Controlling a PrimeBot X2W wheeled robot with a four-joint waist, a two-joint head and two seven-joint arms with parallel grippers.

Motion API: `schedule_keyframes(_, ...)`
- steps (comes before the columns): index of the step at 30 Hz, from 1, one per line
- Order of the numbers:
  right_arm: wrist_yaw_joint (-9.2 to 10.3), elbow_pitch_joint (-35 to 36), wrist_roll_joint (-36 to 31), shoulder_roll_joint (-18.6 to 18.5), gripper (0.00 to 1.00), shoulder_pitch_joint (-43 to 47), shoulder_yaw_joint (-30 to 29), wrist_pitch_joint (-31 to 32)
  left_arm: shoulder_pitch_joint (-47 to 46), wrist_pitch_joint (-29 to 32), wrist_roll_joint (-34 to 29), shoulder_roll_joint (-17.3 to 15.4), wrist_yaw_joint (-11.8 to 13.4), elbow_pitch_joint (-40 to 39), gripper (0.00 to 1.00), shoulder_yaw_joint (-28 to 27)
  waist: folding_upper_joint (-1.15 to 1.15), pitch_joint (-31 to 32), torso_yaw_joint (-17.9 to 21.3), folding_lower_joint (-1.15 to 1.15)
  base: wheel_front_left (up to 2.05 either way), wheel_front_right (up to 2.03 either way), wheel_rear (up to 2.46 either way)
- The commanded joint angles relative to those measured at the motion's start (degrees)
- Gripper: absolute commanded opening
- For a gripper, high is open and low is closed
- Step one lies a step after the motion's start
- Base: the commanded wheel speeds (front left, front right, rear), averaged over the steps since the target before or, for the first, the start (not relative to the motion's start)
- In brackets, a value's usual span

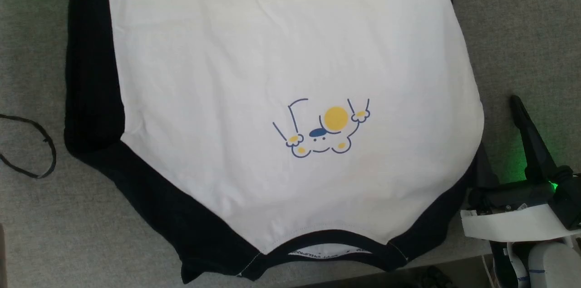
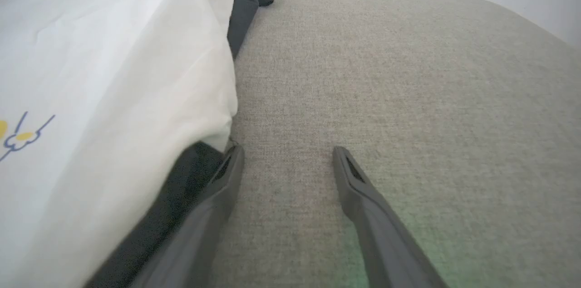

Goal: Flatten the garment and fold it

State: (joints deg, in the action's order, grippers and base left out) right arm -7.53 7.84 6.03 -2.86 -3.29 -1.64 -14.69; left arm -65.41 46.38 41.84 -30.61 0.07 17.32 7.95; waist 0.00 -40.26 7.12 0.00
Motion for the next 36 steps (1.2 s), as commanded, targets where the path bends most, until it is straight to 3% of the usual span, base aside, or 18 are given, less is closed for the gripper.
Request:
schedule_keyframes(1, 0.04, -0.5, -0.3, 0.0, 1.00, -0.9, 0.2, -0.2, 0.1, 0.0, 0.0, 0.2, 0.2, -0.4, 1.00, 0.0, 0.00, -0.3, 0.3, 0.00, 0.00, 0.00, 0.00)
schedule_keyframes(16, 0.04, -1.3, 0.1, 0.0, 1.00, -1.6, -0.1, -0.2, 1.0, 1.6, 0.8, -0.1, 1.0, -0.9, 1.00, 0.4, 0.00, -1.9, 1.7, 0.00, 0.00, 0.00, 0.00)
schedule_keyframes(17, 0.04, -1.3, 0.1, 0.0, 1.00, -1.7, -0.2, -0.2, 1.2, 1.7, 0.8, -0.3, 1.1, -0.9, 0.94, 0.5, 0.00, -2.0, 1.8, 0.00, 0.00, 0.00, 0.00)
schedule_keyframes(20, 0.04, -1.5, 0.2, 0.0, 1.00, -1.8, -0.5, -0.2, 1.8, 2.1, 1.0, -0.7, 0.8, -1.0, 0.15, 0.7, 0.00, -2.2, 2.3, 0.00, 0.00, 0.00, 0.00)
schedule_keyframes(21, 0.04, -1.5, 0.2, 0.0, 1.00, -1.8, -0.6, -0.2, 2.0, 2.3, 1.2, -0.8, 0.6, -1.1, 0.00, 0.7, 0.00, -2.3, 2.4, 0.00, 0.00, 0.00, 0.00)
schedule_keyframes(36, 0.04, -1.8, -0.7, 0.0, 1.00, -2.3, -1.4, -0.3, 4.6, -1.6, 2.7, -1.3, -1.1, -1.1, 0.00, -1.0, 0.00, 0.9, 1.2, 0.00, 0.00, 0.00, 0.00)
